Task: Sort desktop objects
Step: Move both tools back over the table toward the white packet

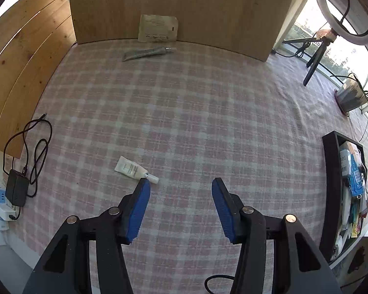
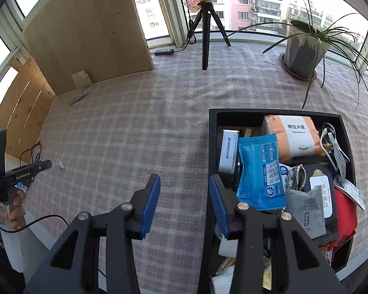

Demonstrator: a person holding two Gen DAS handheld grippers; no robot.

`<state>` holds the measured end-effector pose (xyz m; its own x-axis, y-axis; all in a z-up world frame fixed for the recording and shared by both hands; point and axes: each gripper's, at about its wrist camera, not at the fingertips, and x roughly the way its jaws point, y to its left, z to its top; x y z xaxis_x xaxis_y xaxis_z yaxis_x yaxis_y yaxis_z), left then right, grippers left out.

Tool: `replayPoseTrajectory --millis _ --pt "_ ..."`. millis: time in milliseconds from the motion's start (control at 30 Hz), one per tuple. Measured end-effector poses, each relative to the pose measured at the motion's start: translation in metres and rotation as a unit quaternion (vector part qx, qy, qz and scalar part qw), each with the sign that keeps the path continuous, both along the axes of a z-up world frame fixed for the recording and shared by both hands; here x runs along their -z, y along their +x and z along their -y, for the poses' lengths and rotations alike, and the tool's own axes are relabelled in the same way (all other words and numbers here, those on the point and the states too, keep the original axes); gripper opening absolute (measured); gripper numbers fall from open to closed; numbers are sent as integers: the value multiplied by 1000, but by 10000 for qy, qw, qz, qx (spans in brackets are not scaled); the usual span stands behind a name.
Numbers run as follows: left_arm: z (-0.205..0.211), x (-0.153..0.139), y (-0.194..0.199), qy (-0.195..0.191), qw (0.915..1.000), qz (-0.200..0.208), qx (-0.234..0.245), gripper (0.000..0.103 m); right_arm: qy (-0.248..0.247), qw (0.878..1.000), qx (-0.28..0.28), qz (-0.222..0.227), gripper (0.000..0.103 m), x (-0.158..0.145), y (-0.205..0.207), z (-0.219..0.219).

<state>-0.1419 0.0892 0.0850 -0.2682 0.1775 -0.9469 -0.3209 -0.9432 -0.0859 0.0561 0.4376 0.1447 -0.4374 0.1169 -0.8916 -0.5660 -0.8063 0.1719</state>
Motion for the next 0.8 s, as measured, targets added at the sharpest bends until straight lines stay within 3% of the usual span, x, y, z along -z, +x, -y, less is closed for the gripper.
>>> replayPoseTrajectory --millis 367,567,800 --pt "67 -22 -69 115 9985 -415 -341 50 182 9985 -523 25 41 -10 -125 52" --pt "74 -27 -99 155 9978 -577 -292 50 188 9970 -750 13 41 -8 -181 70" --pt "65 -13 -144 179 9983 -534 -164 50 31 9968 -796 64 41 8 -230 76"
